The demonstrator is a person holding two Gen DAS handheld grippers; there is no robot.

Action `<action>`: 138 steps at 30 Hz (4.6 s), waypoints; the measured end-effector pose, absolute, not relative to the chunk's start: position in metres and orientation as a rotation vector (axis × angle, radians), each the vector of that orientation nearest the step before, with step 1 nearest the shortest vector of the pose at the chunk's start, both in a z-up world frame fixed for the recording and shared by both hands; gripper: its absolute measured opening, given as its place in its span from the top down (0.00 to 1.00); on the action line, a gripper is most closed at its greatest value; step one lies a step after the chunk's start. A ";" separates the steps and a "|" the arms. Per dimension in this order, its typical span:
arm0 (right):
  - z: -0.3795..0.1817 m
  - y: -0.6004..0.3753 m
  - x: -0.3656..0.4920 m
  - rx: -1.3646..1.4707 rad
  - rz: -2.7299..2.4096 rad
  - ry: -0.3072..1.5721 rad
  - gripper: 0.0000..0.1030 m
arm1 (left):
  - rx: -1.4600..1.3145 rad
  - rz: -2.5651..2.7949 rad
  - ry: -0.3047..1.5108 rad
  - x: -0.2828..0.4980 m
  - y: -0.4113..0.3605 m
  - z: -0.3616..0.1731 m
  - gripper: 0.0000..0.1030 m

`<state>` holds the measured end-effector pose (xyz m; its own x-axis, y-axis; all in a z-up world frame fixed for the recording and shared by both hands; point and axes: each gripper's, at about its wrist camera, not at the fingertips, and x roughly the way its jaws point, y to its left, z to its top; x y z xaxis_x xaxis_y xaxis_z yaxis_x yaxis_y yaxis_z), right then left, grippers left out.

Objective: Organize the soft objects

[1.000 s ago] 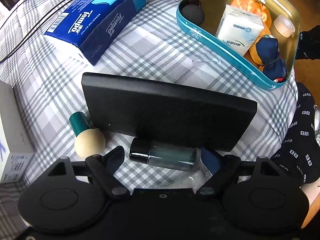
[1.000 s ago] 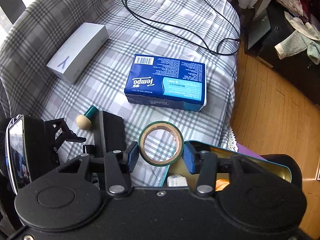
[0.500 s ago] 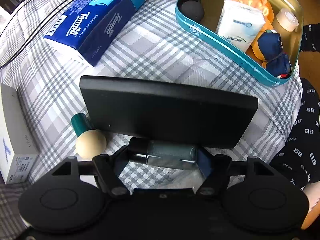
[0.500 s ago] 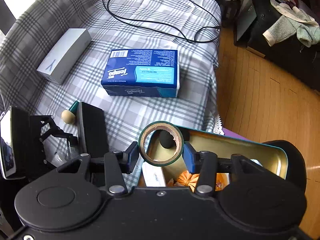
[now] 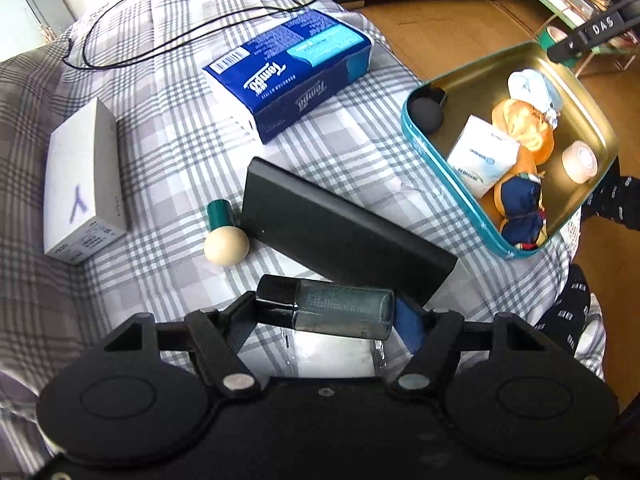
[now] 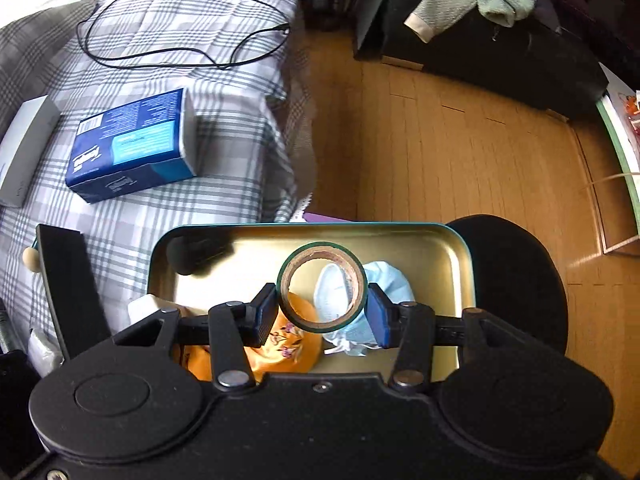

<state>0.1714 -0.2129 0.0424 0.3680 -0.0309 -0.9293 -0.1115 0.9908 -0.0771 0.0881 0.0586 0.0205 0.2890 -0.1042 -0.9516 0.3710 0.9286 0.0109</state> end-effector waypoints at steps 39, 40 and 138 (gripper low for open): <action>0.043 -0.303 0.149 0.012 -0.183 1.145 0.53 | 0.131 -0.350 1.177 0.177 -0.195 0.029 0.22; 0.043 -0.302 0.150 0.008 -0.180 1.145 0.53 | 0.127 -0.348 1.179 0.178 -0.193 0.028 0.21; -0.063 0.046 0.088 0.306 0.023 1.294 0.48 | -0.183 0.090 1.138 0.168 0.198 -0.025 0.08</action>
